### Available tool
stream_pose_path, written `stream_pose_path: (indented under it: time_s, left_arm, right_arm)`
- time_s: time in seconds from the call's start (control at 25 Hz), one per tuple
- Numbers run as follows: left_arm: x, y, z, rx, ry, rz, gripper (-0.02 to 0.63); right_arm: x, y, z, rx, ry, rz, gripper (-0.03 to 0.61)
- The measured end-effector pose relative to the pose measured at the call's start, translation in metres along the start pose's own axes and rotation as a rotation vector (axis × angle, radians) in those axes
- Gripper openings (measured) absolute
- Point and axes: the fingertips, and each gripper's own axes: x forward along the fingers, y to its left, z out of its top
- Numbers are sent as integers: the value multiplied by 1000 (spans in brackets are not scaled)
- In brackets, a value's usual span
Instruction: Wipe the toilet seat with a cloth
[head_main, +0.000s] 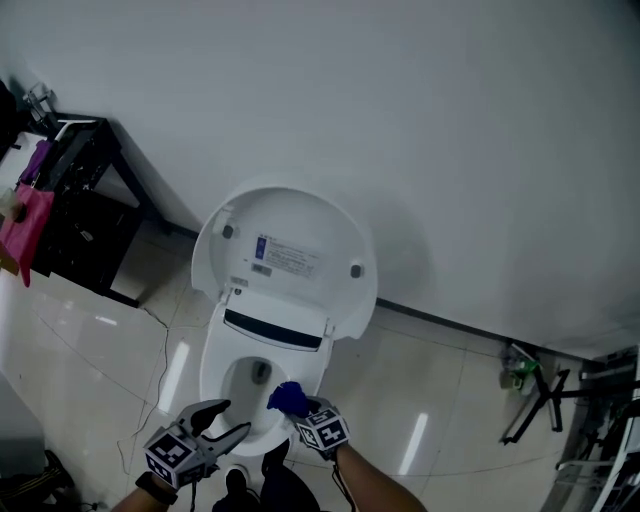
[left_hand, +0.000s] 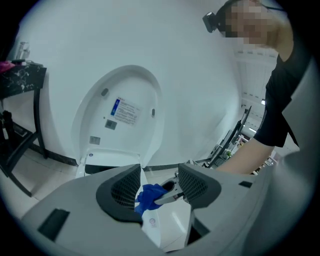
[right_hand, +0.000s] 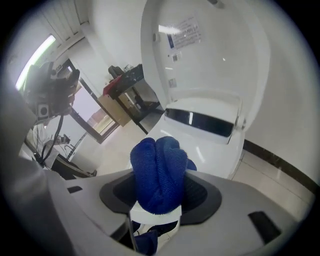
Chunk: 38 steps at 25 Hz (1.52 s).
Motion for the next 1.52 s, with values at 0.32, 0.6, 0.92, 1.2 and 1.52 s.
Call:
stream_pose_path:
  time_s: [0.32, 0.6, 0.92, 1.2, 1.52]
  left_arm:
    - [-34, -27, 63, 71, -79, -15, 244]
    - [-91, -60, 87, 174, -138, -40, 244]
    - [-193, -127, 108, 223, -223, -70, 244]
    - [-287, -179, 103, 280, -297, -102, 244]
    - [-347, -213, 84, 276, -328, -103, 244]
  right_arm:
    - [-82, 30, 98, -16, -216, -47, 233]
    - [-179, 114, 154, -89, -420, -54, 235]
    - [-302, 225, 161, -129, -622, -86, 233]
    - [-399, 332, 131, -105, -790, -107, 233]
    - [-455, 425, 81, -113, -870, -95, 229]
